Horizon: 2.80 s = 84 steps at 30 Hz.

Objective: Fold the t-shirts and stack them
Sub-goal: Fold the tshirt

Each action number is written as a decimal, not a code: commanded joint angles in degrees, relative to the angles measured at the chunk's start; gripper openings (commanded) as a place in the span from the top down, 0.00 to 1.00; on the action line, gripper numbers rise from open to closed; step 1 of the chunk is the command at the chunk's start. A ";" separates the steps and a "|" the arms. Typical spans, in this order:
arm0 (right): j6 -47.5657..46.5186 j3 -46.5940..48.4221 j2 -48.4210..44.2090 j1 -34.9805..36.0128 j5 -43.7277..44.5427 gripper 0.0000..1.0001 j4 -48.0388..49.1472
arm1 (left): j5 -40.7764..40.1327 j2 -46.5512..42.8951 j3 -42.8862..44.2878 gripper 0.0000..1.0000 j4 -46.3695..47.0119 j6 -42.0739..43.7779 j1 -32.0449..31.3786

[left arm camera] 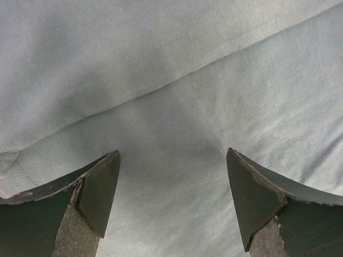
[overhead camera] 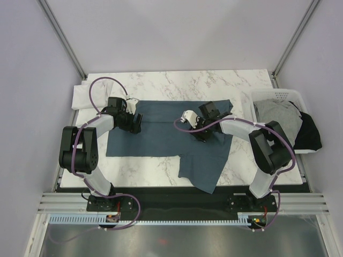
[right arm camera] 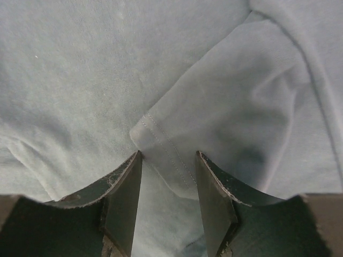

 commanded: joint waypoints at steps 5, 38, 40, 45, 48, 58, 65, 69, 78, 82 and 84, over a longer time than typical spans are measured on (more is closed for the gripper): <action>-1.07 1.74 1.60 0.41 0.99 0.51 0.41 | 1.02 0.35 1.16 0.13 0.88 -0.87 0.52; 2.79 4.73 1.25 0.58 -2.79 0.64 1.29 | 1.46 0.71 0.81 0.13 0.97 -0.78 1.04; 2.88 4.82 1.42 0.67 -2.96 0.71 1.29 | 1.55 0.71 0.81 0.13 1.06 -0.87 1.04; 2.97 4.47 1.07 0.93 -4.02 0.86 0.50 | 1.55 0.71 0.90 0.13 1.14 -0.87 1.13; 3.49 4.64 -0.24 1.28 -5.60 0.92 -1.43 | 1.64 0.71 0.81 0.12 1.14 -0.87 1.13; 8.41 8.68 -1.04 2.07 -13.42 0.93 -6.89 | 1.73 0.62 0.99 0.13 1.23 -0.96 1.22; 10.44 9.91 0.19 2.60 -16.93 0.94 -7.06 | 1.73 0.18 0.72 0.13 1.23 -0.78 1.39; 10.88 10.53 0.63 2.69 -17.99 0.86 -7.24 | 1.64 0.26 0.81 0.13 1.14 -1.04 1.48; 16.49 8.60 -5.59 -0.29 -11.42 0.52 -0.93 | 9.27 -4.56 2.82 0.00 1.68 -6.05 6.74; 21.06 7.98 -6.31 -4.77 -6.31 0.52 5.92 | 11.57 -3.61 8.62 0.00 0.79 -7.46 7.20; 23.78 8.07 -4.48 -9.16 -6.74 0.52 7.96 | 11.13 -1.94 10.64 0.00 0.71 -7.81 7.28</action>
